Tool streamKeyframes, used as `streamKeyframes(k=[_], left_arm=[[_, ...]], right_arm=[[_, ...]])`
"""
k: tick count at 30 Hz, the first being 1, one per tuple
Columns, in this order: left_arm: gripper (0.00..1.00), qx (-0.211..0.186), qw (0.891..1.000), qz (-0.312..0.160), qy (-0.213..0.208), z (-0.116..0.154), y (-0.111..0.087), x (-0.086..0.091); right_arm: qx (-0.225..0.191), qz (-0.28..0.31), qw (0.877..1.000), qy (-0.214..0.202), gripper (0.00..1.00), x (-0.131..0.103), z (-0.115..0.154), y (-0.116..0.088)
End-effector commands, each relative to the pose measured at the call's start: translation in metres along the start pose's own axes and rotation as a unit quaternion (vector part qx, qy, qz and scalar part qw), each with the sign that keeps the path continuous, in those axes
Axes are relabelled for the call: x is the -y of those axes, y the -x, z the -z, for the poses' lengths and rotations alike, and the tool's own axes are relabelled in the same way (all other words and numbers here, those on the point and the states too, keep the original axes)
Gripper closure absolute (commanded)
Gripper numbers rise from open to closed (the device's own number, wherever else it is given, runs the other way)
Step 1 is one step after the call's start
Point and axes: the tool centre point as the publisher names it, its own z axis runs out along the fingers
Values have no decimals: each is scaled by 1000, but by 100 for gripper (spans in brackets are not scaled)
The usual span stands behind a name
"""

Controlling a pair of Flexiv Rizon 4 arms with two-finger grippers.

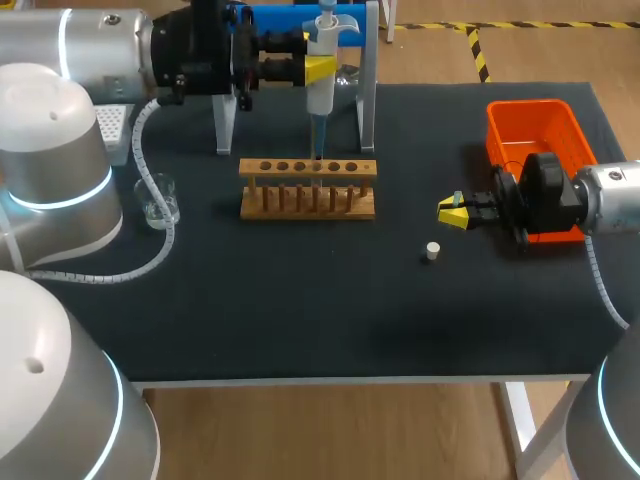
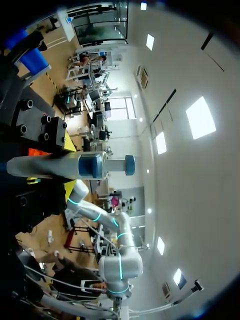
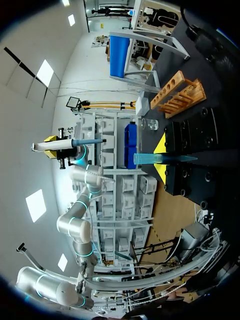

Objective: Invert the test tube, pick up the pipette, mount the tip to pipette, aspirate from beaker and dispense into the tube, eject the tip, return the pipette, and cap with the stopper.

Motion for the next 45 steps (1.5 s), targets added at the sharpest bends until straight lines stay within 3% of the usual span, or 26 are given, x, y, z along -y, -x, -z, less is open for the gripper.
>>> streamKeyframes(k=[1,21,45], left_arm=[[100,-1,1000,-1,-1,1,1,0],[100,-1,1000,-1,-1,1,1,0],[100,-1,1000,-1,-1,1,1,0]], right_arm=[[-8,-1,1000,0,100,0,-14,3],[-46,4,999,9,100,-13,-97,39],[-75,16,997,10,100,-23,-152,44]])
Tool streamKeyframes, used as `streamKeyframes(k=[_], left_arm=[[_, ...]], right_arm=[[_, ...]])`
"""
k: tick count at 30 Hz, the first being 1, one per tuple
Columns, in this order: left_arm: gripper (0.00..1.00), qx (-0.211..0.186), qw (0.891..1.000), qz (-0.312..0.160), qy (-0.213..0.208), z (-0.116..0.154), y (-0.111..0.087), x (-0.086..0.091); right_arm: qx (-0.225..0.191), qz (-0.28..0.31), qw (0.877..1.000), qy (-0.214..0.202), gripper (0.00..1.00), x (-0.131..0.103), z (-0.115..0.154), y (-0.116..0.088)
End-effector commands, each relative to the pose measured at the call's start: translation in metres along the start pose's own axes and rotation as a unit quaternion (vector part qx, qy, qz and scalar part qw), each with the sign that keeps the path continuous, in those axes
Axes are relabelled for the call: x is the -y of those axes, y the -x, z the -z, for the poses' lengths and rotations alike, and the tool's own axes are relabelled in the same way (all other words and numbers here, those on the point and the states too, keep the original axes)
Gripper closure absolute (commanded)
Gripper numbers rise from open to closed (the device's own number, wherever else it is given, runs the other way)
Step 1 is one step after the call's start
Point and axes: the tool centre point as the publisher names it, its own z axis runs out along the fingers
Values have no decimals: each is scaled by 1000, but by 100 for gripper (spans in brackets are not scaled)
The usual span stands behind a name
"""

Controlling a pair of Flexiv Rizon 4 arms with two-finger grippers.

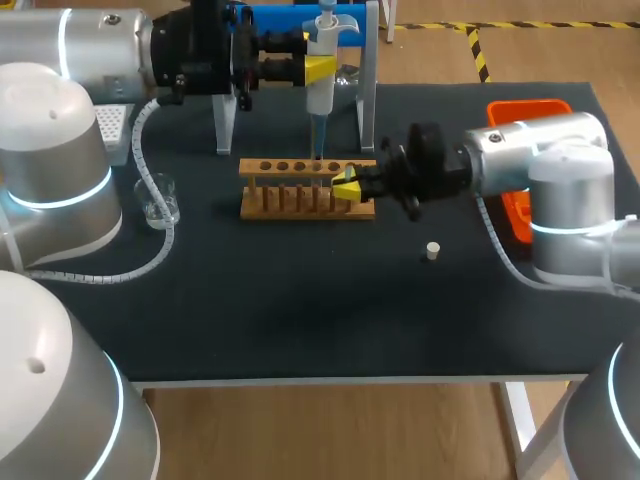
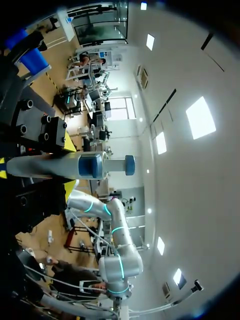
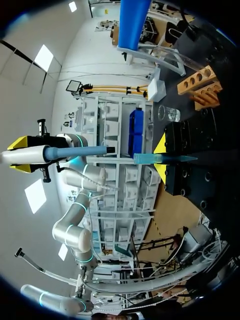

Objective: Invert the test tube, pick up the pipette, mount the tip to pipette, aspirate from beaker and dispense into the tube, eject the tip, return the pipette, and cap with the stopper.

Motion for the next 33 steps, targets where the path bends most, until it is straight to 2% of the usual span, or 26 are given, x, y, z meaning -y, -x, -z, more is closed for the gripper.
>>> streamKeyframes(k=[1,33], left_arm=[[100,-1,1000,-1,-1,0,1,0],[100,-1,1000,-1,-1,0,1,0]], right_arm=[[-4,1,1000,-1,100,-1,-7,4],[-10,13,1000,2,100,-4,-33,16]])
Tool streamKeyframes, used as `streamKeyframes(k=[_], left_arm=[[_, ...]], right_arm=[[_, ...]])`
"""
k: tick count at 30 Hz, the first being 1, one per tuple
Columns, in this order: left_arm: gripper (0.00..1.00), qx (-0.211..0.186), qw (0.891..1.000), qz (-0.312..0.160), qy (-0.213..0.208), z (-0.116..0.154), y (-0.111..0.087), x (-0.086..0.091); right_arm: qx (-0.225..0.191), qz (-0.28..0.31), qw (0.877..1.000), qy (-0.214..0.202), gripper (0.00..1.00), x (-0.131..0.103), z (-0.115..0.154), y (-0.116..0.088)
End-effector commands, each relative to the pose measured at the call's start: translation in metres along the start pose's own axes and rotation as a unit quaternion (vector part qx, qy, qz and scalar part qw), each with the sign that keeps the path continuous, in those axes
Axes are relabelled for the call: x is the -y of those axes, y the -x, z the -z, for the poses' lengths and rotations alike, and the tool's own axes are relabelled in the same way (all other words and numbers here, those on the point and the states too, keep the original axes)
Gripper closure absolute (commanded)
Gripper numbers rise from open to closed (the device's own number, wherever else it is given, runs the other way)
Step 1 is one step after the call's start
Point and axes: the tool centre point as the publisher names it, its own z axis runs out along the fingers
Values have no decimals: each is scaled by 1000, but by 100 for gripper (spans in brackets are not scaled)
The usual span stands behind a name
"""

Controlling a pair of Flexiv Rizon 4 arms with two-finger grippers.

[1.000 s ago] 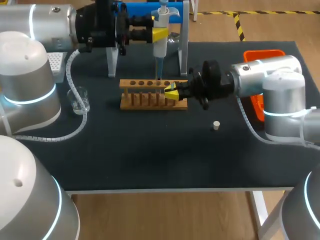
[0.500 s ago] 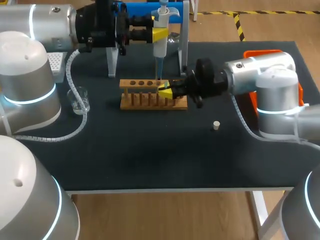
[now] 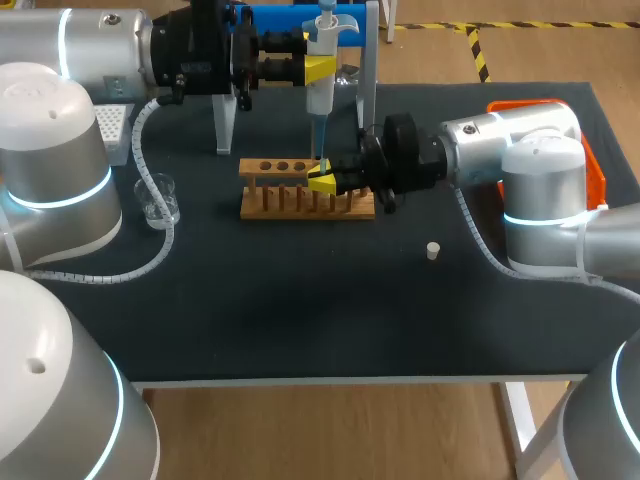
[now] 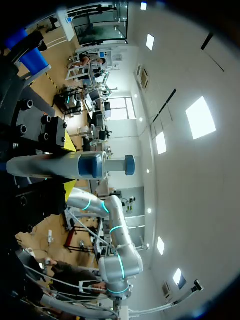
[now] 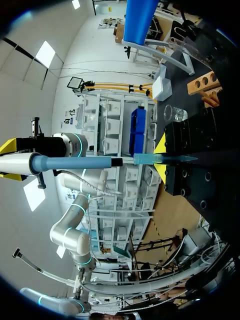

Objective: Invert the test tube, pick up the pipette, mount the tip to pipette, aspirate from beaker and dispense into the tube, eject the tip, return the pipette, and cap with the stopper.

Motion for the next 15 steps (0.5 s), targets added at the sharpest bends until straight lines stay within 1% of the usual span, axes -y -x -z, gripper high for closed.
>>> streamKeyframes(k=[1,15], left_arm=[[100,-1,1000,-1,-1,0,1,0],[100,-1,1000,-1,-1,0,1,0]], right_arm=[[-1,2,1000,1,100,2,-3,2],[0,9,1000,2,100,0,-6,3]])
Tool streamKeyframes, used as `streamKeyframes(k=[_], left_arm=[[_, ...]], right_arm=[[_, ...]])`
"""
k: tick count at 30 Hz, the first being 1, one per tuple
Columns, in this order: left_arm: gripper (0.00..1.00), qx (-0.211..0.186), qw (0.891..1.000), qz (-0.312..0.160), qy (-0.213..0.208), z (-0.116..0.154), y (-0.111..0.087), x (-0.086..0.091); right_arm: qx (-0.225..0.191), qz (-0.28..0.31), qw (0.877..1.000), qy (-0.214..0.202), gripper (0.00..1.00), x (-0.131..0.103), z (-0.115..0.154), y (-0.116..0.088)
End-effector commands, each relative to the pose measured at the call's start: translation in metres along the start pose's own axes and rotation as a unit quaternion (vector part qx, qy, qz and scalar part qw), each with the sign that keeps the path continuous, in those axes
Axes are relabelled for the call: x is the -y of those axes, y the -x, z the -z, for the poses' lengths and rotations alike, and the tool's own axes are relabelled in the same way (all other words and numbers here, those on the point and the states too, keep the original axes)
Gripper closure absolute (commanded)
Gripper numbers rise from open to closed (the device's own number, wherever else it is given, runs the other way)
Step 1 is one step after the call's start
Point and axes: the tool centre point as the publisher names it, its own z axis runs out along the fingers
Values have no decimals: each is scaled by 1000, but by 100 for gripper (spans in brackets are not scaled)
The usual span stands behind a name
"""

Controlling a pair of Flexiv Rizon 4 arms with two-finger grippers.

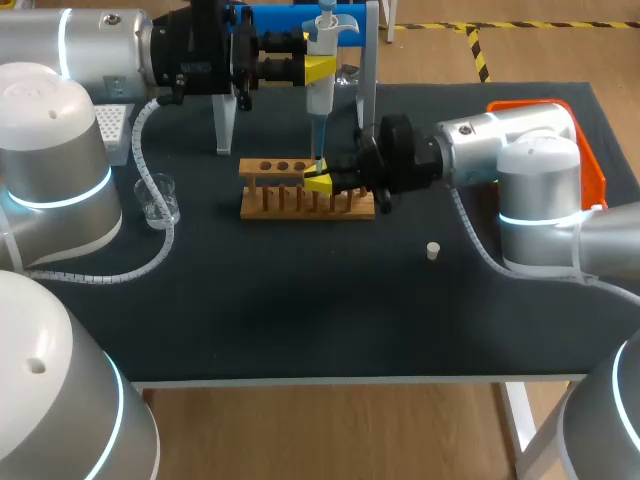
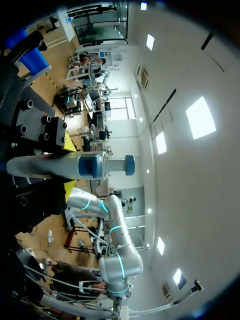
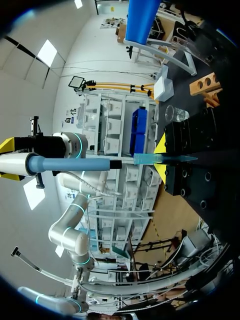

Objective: Invert the test tube, pick up the pipette, mount the tip to pipette, aspirate from beaker and dispense into the tube, eject the tip, return the pipette, and cap with the stopper.

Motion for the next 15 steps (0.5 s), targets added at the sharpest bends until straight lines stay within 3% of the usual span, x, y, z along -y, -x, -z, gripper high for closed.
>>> streamKeyframes(k=[1,15], left_arm=[[100,-1,1000,-1,-1,0,1,0],[100,-1,1000,-1,-1,0,1,0]], right_arm=[[1,1,1000,-1,100,0,0,1],[1,6,1000,-1,100,-4,-1,3]])
